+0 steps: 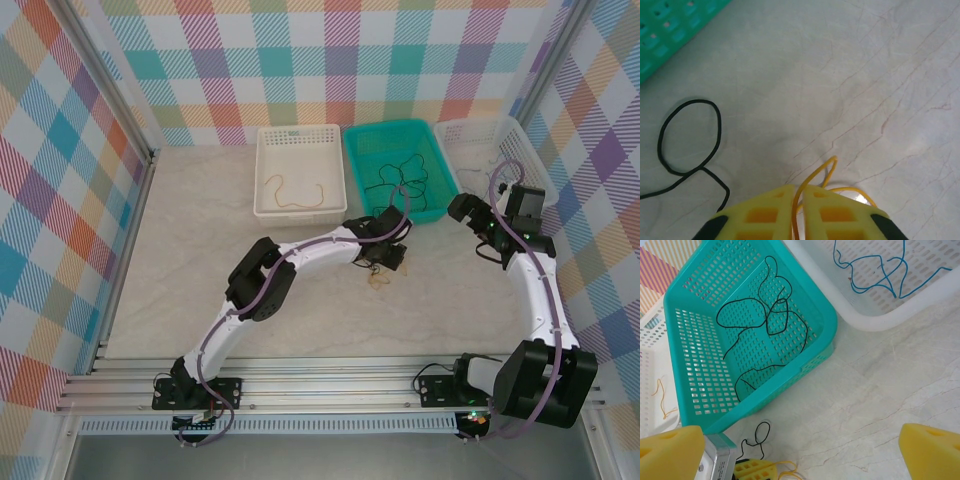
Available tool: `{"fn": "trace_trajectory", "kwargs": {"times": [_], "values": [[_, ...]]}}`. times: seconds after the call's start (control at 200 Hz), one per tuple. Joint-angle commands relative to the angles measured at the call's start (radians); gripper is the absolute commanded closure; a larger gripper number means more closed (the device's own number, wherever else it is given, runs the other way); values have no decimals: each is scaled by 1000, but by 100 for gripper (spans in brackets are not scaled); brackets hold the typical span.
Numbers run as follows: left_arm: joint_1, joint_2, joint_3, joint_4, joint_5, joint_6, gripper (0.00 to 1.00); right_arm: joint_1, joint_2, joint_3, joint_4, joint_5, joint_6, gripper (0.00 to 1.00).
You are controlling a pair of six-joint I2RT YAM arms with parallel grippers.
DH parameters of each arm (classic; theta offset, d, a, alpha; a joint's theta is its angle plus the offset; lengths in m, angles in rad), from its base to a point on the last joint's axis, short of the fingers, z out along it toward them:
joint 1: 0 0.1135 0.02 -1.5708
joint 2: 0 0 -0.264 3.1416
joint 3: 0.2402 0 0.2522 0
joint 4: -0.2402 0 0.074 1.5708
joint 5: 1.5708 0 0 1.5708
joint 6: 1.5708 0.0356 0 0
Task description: Untangle the cables
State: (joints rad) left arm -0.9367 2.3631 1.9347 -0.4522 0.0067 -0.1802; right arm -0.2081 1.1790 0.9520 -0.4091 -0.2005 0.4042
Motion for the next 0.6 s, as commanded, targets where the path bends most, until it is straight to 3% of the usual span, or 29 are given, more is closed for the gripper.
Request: {"fn": "trace_trajectory", "kwargs": {"times": [0.0,0.225,0.595], "values": [[-19,-18,28,-45,-17,10,97,4,-18,48,-18,-28,2,0],[-20,-199,-21,-36,71,-50,100,3,-56,-9,123,-194,-10,1],[-16,-443,-153,22,79,-130,100,9,-55,-61,250,-413,2,0]]}}
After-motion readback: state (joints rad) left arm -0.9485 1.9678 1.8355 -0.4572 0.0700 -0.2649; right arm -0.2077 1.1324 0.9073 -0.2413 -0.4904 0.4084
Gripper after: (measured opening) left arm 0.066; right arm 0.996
